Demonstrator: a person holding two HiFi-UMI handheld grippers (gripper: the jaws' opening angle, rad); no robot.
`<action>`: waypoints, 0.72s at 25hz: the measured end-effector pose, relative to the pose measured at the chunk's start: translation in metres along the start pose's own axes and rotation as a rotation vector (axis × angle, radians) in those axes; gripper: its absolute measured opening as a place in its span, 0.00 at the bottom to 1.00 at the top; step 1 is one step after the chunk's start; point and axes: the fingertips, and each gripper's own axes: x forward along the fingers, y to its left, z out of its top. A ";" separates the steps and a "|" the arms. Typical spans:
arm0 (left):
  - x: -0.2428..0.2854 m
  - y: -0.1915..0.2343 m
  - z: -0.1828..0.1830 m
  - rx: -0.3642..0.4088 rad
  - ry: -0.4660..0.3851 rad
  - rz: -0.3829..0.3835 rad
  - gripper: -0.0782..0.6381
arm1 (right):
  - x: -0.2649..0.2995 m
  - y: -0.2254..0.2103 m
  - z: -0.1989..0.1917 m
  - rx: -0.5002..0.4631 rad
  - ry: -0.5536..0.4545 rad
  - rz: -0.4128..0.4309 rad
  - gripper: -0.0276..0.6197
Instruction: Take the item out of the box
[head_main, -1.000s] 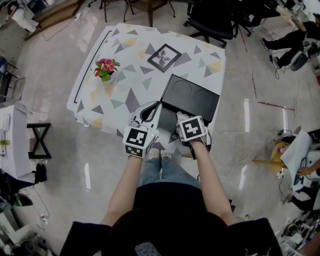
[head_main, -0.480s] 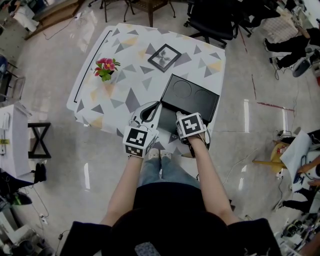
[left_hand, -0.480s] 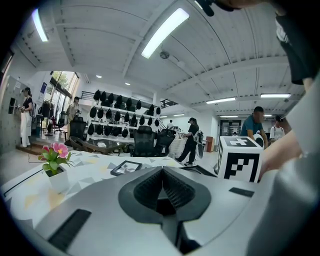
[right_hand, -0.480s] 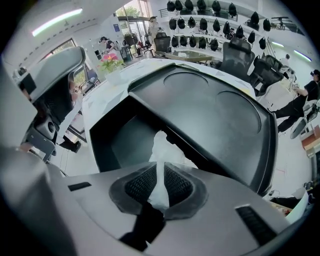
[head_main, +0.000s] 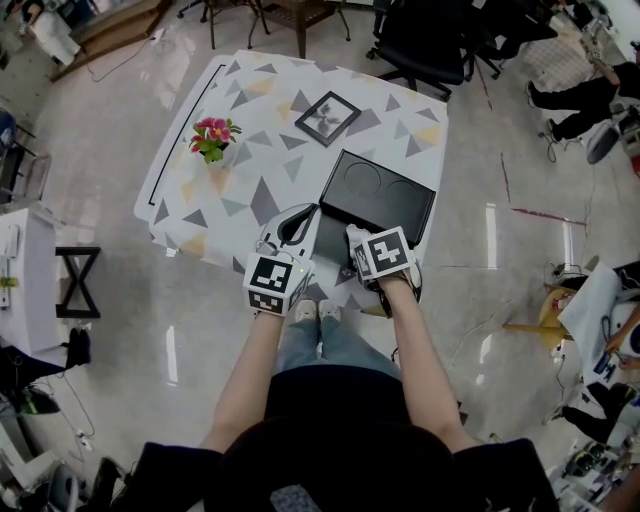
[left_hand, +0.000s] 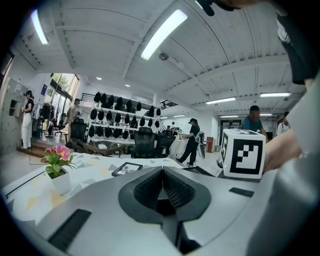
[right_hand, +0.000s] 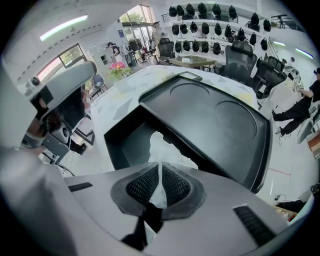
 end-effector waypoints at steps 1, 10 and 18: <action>0.000 0.000 0.001 -0.001 -0.003 0.001 0.14 | -0.004 0.001 0.002 0.002 -0.017 0.005 0.08; 0.001 0.006 0.011 -0.005 -0.023 0.014 0.14 | -0.061 0.014 0.025 0.050 -0.263 0.151 0.08; 0.014 0.003 0.030 0.014 -0.051 0.000 0.14 | -0.135 -0.001 0.066 0.059 -0.734 0.162 0.08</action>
